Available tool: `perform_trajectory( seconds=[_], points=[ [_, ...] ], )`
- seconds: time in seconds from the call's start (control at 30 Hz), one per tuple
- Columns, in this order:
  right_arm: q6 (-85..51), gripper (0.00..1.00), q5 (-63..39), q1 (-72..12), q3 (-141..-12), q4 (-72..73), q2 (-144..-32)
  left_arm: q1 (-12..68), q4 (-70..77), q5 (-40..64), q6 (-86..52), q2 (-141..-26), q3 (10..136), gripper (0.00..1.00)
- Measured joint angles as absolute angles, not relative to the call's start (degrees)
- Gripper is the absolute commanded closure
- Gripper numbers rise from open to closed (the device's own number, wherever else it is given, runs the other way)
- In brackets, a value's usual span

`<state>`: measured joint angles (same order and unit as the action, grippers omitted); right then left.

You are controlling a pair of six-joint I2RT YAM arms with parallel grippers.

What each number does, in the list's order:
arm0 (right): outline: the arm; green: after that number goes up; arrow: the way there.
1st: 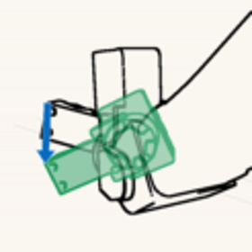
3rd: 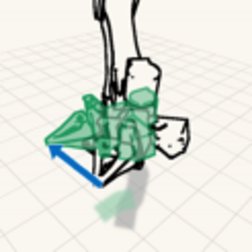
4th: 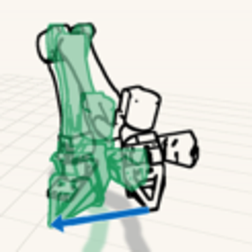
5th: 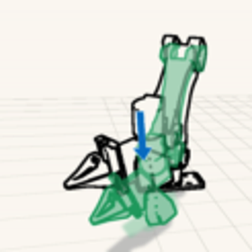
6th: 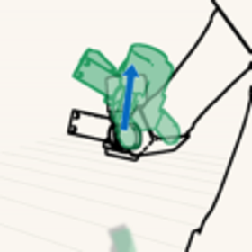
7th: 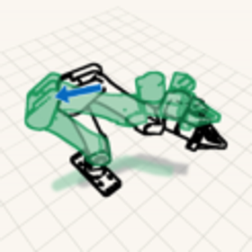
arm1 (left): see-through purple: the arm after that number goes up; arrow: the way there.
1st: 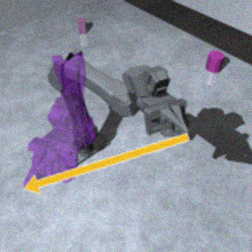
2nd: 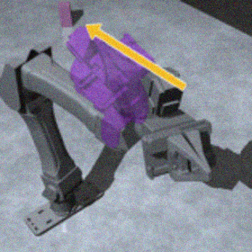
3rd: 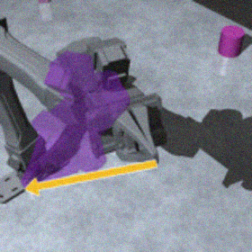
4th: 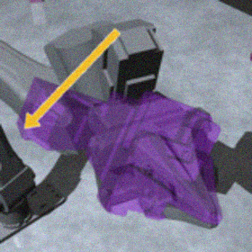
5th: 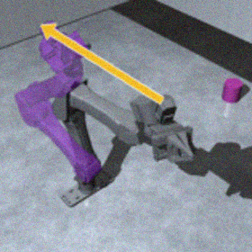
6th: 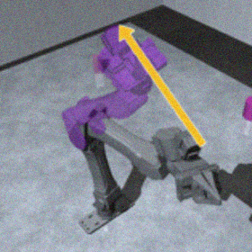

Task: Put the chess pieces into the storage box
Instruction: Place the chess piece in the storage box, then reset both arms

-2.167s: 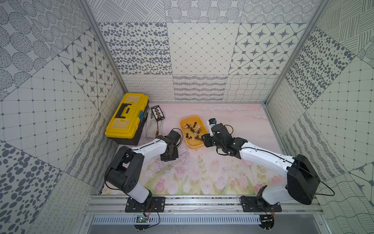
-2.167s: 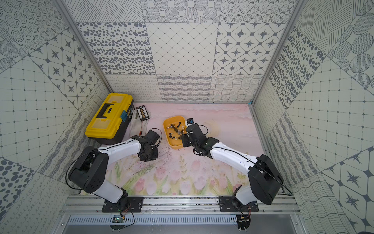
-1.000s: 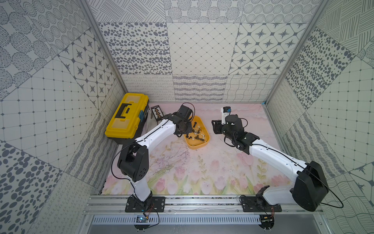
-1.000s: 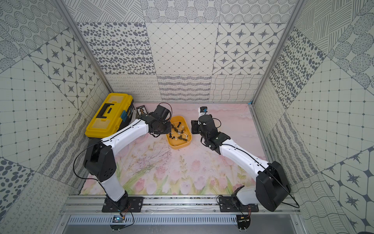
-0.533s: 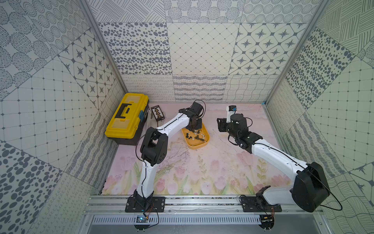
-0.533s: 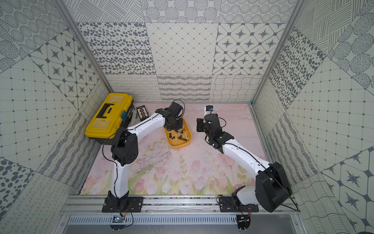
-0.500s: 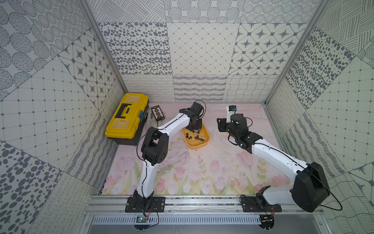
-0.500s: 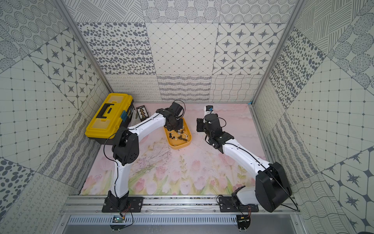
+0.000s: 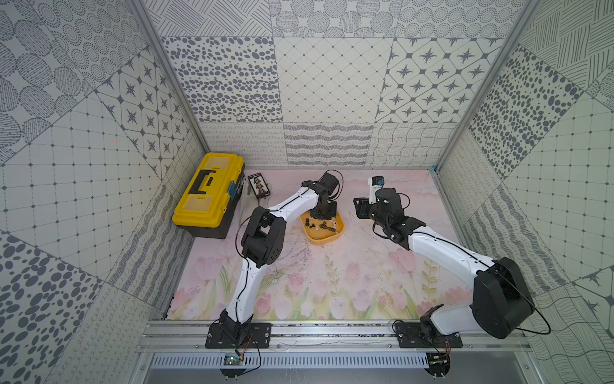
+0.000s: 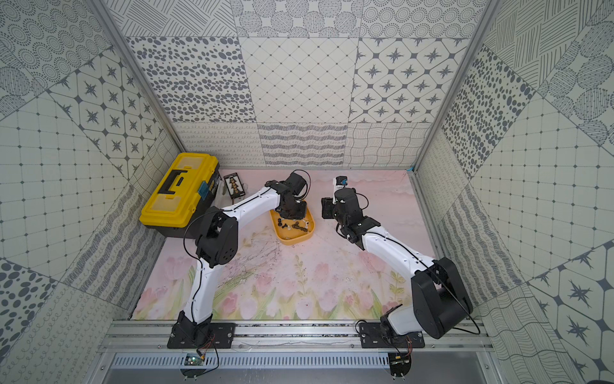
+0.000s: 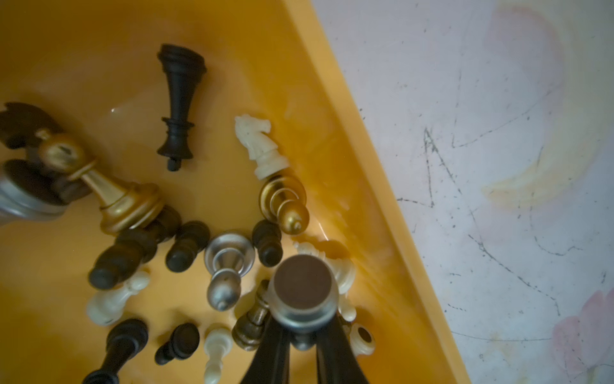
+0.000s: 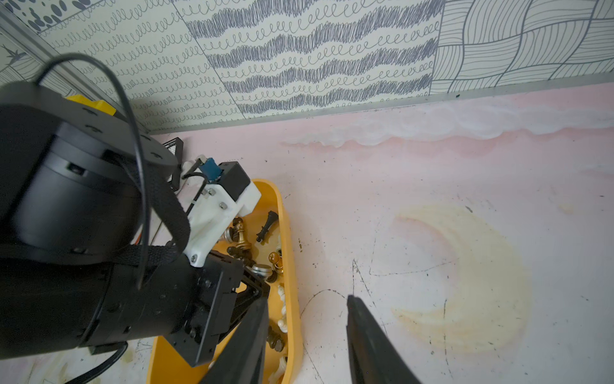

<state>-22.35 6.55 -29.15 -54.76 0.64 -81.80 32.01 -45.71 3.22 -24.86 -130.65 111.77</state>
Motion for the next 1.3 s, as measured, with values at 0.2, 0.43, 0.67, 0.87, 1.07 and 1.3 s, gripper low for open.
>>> perform_trajectory(
  seconds=[0.2, 0.43, 0.67, 0.87, 1.07, 1.3],
  points=[
    [-23.2, 0.53, 5.4, -29.1, -55.2, -0.8, -81.8, 32.7, -46.9, 4.0, -24.3, -129.1, 112.4, 0.64],
    [-25.0, 0.52, 2.5, -27.7, -59.0, -6.5, -81.7, 33.2, -46.4, 3.3, -23.9, -120.0, 108.1, 0.63],
    [-26.5, 0.41, 2.8, -19.8, -56.0, -13.2, -74.9, 32.7, -41.9, -4.1, -23.4, -103.5, 91.3, 0.63],
    [-26.0, 0.30, 7.4, -4.5, -44.4, -8.6, -68.2, 27.0, -36.5, -12.0, -23.5, -91.5, 73.9, 0.61],
    [-20.2, 0.21, 14.0, -0.7, -30.5, 3.9, -70.3, 20.6, -25.6, -18.9, -21.2, -82.4, 56.1, 0.57],
    [-14.4, 0.21, 12.9, 0.0, -24.9, 21.0, -77.8, 13.1, -5.2, -20.5, -14.7, -82.5, 40.2, 0.57]
  ],
)
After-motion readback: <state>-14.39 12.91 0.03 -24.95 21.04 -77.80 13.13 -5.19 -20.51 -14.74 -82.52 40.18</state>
